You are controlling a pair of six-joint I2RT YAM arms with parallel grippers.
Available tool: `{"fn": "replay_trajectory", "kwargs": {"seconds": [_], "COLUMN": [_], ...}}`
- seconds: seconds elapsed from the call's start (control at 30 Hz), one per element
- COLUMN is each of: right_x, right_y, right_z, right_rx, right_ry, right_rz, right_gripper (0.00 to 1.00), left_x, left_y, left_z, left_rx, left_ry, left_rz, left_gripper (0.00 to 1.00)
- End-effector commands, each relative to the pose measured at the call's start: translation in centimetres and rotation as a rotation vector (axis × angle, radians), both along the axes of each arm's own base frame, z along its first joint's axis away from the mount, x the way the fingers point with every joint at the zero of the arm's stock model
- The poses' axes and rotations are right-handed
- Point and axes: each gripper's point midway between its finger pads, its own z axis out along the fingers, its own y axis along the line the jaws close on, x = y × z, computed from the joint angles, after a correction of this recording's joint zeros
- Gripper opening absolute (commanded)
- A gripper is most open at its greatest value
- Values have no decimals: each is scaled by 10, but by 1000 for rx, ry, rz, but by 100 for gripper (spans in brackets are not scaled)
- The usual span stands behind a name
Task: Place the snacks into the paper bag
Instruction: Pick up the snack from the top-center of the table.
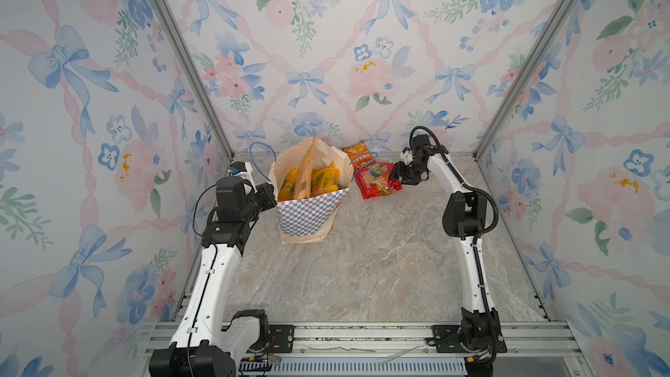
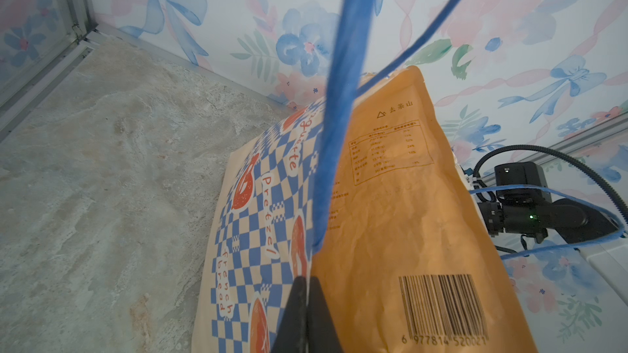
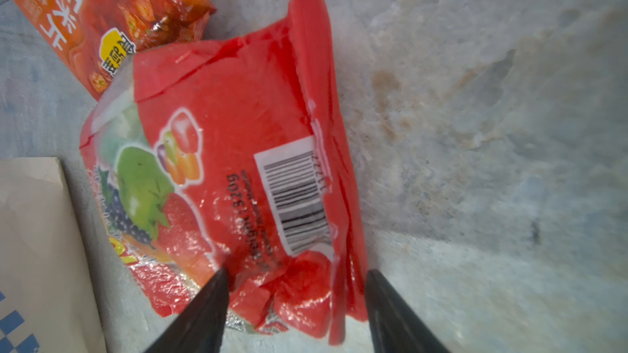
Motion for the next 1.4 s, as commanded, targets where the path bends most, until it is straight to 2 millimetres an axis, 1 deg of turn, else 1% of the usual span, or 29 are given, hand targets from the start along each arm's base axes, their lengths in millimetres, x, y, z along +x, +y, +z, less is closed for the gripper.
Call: {"fn": "replay_trajectory", "kwargs": {"seconds": [0.0,0.2,0.33,0.4,0.43,0.5,0.57,0.6,0.67,0.73,0.83,1.03,1.23,1.37], "right_x": [-7,-7,-6,-6,-5,-4,-4,-4,-3,-2,2,4,-3,-14], "right_y": [0,0,-3,-3,-3,-3,-2,-2,-1,2,8,21,35,41], "right_z": [-22,-28,-30,-31,-32,-32,-32,-30,-26,-16,9,83,160,214], "right_rx": [12,12,-8,-7,-9,-1,8,9,18,35,76,158,218,241], "right_ry": [58,67,73,74,74,74,73,71,60,39,-19,-151,-288,-386], "right_rz": [7,1,-9,-9,-12,-14,-15,-16,-12,-7,-3,20,43,63], "right_gripper": [61,56,51,46,43,29,11,0,0,0,0,0,0,0], "left_x": [-4,-4,-4,-4,-4,-4,-4,-4,-5,-5,-5,-5,-5,-6], "left_y": [5,5,5,5,5,5,5,5,5,5,6,6,7,6], "left_z": [-10,-11,-11,-11,-11,-11,-11,-11,-11,-11,-10,-12,-12,-11], "left_rx": [18,19,19,19,19,19,19,19,18,19,19,18,17,17], "left_ry": [33,36,35,35,35,35,35,36,35,34,33,35,36,33], "left_rz": [8,7,8,9,9,6,8,8,9,9,11,11,11,10], "left_gripper": [0,0,0,0,0,0,0,0,0,0,0,0,0,0]}}
